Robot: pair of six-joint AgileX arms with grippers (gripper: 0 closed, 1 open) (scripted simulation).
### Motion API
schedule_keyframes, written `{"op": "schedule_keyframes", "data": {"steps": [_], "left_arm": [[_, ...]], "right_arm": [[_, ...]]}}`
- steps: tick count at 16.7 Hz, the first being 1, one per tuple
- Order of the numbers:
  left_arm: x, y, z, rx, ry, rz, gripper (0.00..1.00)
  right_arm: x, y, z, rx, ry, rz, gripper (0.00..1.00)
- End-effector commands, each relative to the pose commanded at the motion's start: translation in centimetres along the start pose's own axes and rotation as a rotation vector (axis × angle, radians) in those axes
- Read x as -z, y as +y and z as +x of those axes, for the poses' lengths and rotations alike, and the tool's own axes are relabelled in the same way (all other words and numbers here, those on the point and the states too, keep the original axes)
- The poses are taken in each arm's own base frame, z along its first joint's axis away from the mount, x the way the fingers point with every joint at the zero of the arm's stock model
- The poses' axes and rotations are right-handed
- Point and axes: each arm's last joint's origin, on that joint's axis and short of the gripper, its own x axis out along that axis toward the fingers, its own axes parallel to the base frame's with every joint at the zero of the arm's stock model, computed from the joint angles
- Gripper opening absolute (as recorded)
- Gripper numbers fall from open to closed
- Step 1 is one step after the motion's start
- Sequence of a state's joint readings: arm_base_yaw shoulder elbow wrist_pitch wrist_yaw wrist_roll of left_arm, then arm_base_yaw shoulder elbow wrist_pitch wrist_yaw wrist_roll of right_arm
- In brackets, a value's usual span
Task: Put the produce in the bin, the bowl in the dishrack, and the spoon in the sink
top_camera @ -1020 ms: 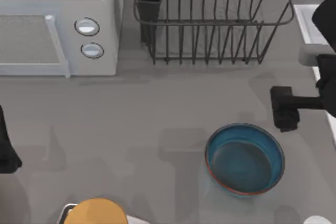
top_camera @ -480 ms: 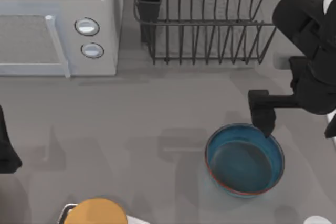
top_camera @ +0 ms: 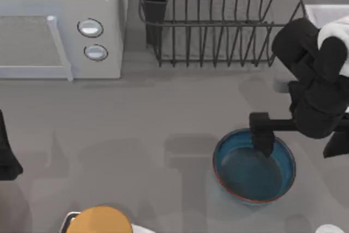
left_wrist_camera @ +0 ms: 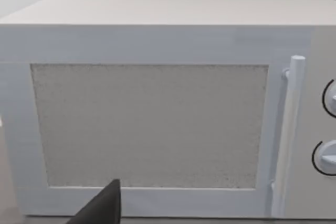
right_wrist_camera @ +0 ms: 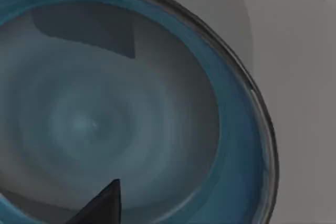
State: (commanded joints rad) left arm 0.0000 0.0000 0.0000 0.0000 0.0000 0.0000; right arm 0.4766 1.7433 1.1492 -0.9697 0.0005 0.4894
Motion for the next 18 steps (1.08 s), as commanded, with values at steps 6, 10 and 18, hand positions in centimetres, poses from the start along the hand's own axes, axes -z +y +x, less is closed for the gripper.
{"op": "schedule_keyframes", "data": {"steps": [6,10,18], "left_arm": [[0.0,0.0,0.0,0.0,0.0,0.0,1.0],[0.0,0.0,0.0,0.0,0.0,0.0,1.0],[0.0,0.0,0.0,0.0,0.0,0.0,1.0]], "right_arm": [[0.5,-0.2,4.4,0.003,0.006,0.0,1.0],[0.5,-0.2,4.4,0.003,0.006,0.0,0.92],[0.5,-0.2,4.4,0.003,0.006,0.0,0.32]]}}
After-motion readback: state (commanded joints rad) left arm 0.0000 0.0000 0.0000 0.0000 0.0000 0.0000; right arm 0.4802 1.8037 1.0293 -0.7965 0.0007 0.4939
